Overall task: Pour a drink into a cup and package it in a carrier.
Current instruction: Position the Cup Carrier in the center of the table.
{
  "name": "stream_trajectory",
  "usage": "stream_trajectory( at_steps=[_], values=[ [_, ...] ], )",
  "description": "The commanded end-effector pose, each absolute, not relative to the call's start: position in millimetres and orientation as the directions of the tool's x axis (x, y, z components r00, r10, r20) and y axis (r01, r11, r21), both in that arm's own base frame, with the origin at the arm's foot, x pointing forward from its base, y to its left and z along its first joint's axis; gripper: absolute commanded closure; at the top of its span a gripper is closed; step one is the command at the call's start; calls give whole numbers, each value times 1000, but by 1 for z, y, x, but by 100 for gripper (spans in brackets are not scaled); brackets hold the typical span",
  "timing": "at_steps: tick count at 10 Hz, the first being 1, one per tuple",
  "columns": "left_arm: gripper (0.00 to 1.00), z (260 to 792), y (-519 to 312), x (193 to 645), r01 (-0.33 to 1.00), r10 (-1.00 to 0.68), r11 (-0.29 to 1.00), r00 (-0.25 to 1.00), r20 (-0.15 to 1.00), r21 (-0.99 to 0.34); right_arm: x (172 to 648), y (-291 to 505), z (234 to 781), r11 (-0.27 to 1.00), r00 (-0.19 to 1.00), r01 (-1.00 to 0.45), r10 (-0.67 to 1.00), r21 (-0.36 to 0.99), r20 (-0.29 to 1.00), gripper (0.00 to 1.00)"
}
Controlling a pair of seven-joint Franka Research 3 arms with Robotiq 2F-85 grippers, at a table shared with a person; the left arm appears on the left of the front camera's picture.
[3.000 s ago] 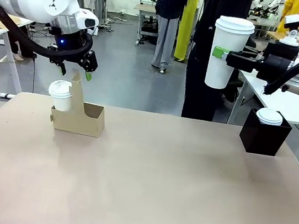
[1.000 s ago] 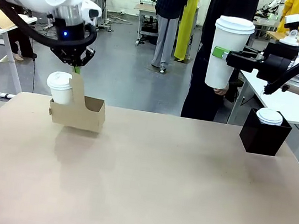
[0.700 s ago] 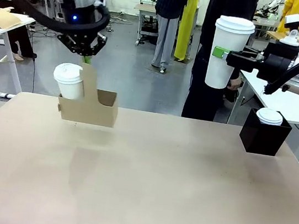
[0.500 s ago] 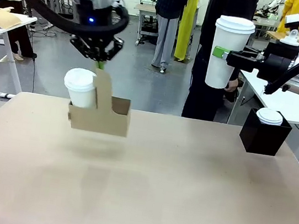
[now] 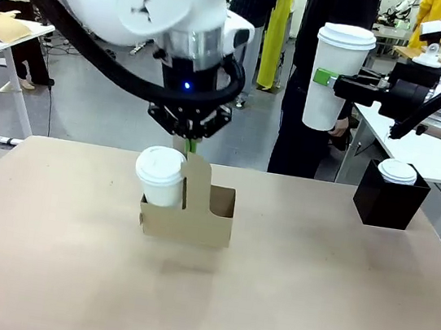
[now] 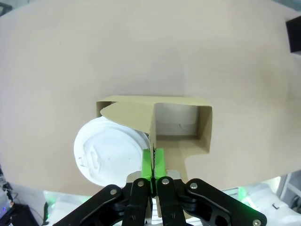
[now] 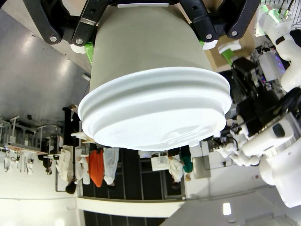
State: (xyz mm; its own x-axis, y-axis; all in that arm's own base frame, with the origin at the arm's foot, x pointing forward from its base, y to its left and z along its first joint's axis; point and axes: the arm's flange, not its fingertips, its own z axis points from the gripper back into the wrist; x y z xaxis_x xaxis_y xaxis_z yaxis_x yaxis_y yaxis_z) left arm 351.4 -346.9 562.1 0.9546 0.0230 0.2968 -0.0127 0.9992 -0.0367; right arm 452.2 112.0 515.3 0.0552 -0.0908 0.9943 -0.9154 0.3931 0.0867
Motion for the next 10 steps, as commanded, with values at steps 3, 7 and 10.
stream_trajectory(
  at_steps=[3,7,10],
  values=[
    [98,526,-372,349,-21,28,999,969,246,-31,453,115,519,394,48,-916,-92,81,995,20],
    [98,501,-393,348,-19,17,1000,975,221,7,453,115,519,394,48,-916,-92,81,995,20],
    [98,500,-387,348,6,-5,1000,979,206,-5,453,115,519,394,48,-916,-92,81,995,20]
  ],
)
